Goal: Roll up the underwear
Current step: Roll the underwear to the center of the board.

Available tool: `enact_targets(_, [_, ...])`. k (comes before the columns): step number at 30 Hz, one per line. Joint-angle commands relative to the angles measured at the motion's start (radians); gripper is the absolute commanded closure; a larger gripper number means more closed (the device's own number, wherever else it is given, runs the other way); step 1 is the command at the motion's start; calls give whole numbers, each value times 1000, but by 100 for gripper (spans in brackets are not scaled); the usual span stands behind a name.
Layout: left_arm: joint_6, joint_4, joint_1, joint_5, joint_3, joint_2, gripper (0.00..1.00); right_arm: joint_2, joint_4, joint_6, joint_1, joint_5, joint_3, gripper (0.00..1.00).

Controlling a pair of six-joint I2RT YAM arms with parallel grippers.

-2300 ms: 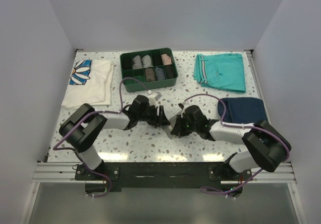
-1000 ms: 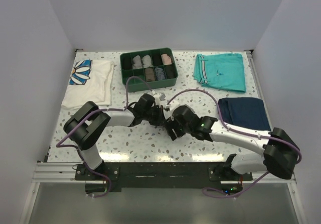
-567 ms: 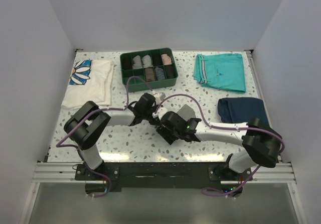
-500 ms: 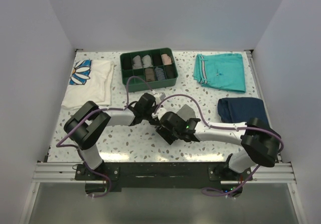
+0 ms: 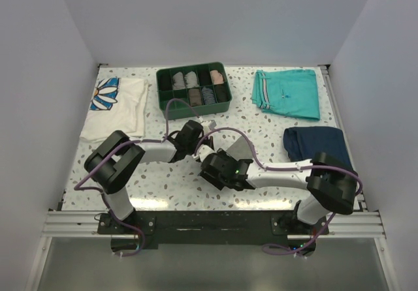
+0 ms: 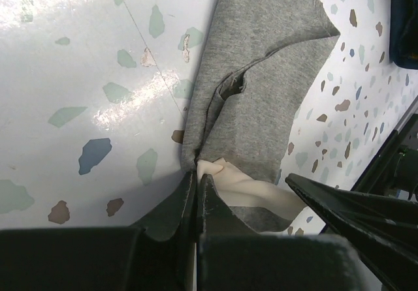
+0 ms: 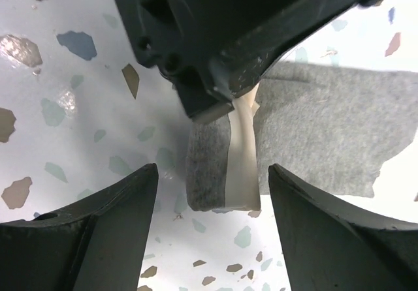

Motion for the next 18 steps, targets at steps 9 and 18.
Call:
enact_targets(9, [32, -47, -1, -2, 32, 35, 100, -60, -10, -19, 40, 30, 75, 31])
enact_targets(18, [29, -42, 0, 10, 26, 29, 100, -17, 40, 37, 39, 19, 15, 38])
